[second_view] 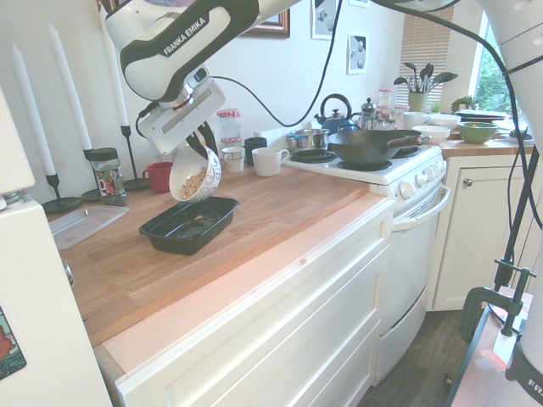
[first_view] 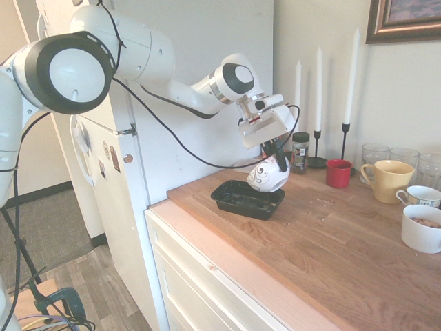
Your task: Pour the cereal into the box
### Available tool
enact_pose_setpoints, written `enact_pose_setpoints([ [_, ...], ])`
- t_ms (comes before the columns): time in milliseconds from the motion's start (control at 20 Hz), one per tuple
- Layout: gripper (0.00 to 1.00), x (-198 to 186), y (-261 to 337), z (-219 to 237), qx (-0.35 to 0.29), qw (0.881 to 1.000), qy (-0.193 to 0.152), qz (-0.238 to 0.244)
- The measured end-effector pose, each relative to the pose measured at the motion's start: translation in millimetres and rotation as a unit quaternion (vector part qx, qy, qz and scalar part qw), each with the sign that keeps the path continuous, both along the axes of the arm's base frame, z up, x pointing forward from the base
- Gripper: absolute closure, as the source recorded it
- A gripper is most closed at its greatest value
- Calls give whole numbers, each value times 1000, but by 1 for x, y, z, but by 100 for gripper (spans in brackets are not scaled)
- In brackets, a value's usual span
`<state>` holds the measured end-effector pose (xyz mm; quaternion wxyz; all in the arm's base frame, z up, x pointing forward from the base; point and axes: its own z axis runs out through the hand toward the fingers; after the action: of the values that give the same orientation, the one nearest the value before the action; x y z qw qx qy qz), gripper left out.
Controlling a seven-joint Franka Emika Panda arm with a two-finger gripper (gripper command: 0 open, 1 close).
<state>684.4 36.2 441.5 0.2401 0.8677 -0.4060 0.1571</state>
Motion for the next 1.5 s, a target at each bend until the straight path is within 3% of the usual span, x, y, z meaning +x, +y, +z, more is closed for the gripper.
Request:
enact_pose_setpoints([
  [400, 100, -18, 24, -13, -54, 998, 25, 5],
  [600, 100, -21, 33, -21, -103, 994, 21, 20],
  [1500, 100, -45, 87, -44, -267, 960, 5, 85],
])
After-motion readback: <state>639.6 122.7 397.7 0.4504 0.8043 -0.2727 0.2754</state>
